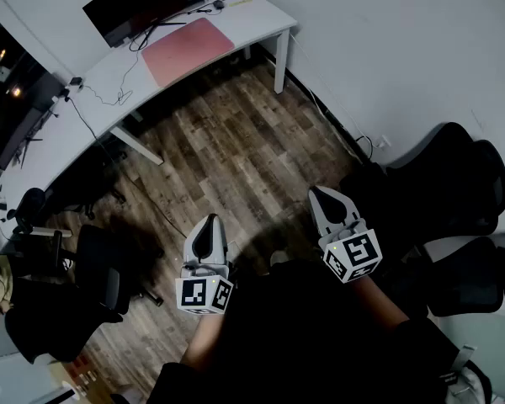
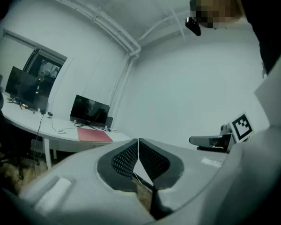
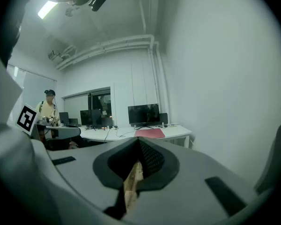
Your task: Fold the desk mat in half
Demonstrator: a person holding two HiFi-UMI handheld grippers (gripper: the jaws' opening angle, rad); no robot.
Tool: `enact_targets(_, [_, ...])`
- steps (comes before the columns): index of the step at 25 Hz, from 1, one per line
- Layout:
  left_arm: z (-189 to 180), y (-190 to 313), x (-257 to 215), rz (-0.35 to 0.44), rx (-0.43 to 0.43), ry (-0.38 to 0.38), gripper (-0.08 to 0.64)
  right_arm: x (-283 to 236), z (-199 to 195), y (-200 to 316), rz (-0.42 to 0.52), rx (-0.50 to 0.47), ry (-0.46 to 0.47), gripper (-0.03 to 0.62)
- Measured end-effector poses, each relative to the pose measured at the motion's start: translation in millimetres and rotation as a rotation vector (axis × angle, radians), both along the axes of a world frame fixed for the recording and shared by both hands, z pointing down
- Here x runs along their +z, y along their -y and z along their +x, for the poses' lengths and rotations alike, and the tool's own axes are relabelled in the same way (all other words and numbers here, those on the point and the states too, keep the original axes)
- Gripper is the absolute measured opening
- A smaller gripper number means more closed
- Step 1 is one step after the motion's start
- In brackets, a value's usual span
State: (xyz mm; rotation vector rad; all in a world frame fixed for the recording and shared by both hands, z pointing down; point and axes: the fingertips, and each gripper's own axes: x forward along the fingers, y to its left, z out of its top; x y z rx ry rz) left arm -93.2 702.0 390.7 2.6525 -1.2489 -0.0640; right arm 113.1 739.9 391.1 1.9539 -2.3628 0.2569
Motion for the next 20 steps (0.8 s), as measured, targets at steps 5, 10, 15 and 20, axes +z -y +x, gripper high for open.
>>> enact_targets(5, [2.0,-0.8,-3.3,0.014,0.021,-0.023,0.025,-4.0,-7.5,-0.2,0.018,-0.046,0.008,-0.002])
enact_targets(10, [6.9,-4.6,-3.9,0.031,0.048,-0.019,0.026,-2.4,-5.1,-0.7,0.018,-0.05,0.028,0.0])
enact_targets(15, [-3.1,1.5,2.5,0.008,-0.003,-0.024,0.028,2.2,-1.7,-2.2,-0.001,-0.055,0.063,0.0])
enact_targets(20, [-0.5,2.1,8.4,-0.002,0.039,0.004,0.158,6.3,7.6,-2.2,-0.021,-0.012,0.063,0.096])
